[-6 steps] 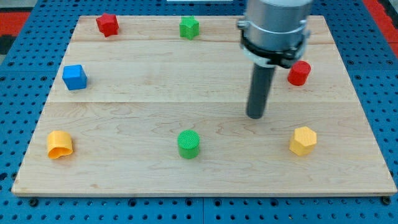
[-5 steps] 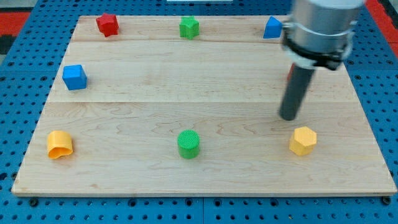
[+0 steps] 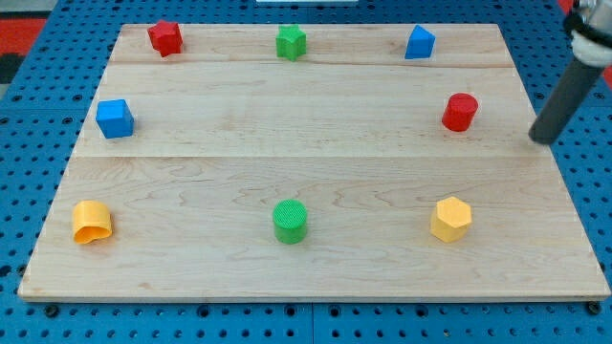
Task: Move the red circle to the top of the yellow hexagon
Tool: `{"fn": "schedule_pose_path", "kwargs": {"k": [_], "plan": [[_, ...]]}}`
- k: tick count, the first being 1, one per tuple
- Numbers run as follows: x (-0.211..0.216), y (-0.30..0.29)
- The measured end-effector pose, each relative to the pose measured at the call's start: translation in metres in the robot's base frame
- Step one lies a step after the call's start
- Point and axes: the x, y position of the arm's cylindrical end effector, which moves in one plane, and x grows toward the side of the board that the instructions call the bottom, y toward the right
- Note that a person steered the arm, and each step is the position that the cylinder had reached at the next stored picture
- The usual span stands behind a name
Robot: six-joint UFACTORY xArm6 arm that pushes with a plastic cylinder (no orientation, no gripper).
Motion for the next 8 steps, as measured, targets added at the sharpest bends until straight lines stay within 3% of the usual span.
{"fn": "schedule_pose_path", "kwargs": {"k": [1, 3, 5, 7, 8], "plan": [[-0.048, -0.031], [0.001, -0.152], [0.002, -0.221], [0.082, -0.210], [0.046, -0.229]]}}
